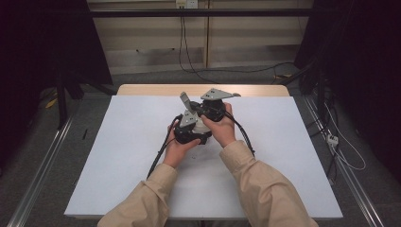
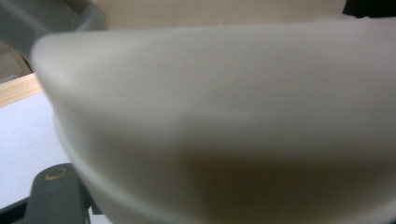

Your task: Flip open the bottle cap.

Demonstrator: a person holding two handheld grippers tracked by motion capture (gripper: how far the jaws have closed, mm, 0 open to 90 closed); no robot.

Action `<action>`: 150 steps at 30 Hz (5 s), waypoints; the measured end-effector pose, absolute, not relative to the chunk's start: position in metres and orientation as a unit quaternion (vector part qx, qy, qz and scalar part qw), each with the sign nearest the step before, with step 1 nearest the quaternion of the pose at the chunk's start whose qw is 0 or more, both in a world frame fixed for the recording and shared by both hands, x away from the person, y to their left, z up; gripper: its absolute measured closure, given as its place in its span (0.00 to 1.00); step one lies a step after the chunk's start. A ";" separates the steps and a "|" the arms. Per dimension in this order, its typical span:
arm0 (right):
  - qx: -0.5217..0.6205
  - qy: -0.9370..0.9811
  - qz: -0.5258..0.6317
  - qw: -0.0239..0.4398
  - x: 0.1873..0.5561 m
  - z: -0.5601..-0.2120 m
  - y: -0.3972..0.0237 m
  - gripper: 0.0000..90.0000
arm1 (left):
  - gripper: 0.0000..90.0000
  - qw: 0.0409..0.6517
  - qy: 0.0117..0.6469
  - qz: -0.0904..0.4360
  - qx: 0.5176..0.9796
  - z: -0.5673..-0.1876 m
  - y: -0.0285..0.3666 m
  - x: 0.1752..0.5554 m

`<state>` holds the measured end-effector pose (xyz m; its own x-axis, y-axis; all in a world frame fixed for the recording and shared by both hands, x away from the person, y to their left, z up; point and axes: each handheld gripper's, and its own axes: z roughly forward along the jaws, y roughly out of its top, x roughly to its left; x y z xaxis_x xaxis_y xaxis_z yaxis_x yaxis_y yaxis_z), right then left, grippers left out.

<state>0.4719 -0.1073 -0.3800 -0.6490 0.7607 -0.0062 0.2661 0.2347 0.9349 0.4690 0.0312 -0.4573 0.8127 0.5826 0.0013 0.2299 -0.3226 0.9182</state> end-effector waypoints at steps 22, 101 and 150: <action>0.347 0.750 0.513 0.233 0.476 -0.384 -0.108 1.00 | 0.21 0.526 0.253 0.170 0.794 -0.458 0.031 0.469; 0.361 0.740 0.523 0.220 0.447 -0.373 -0.131 0.63 | 0.12 0.527 0.260 0.147 0.796 -0.438 0.066 0.441; 0.394 0.738 0.503 0.215 0.336 -0.436 -0.215 0.14 | 0.09 0.508 0.292 0.138 0.799 -0.438 0.173 0.384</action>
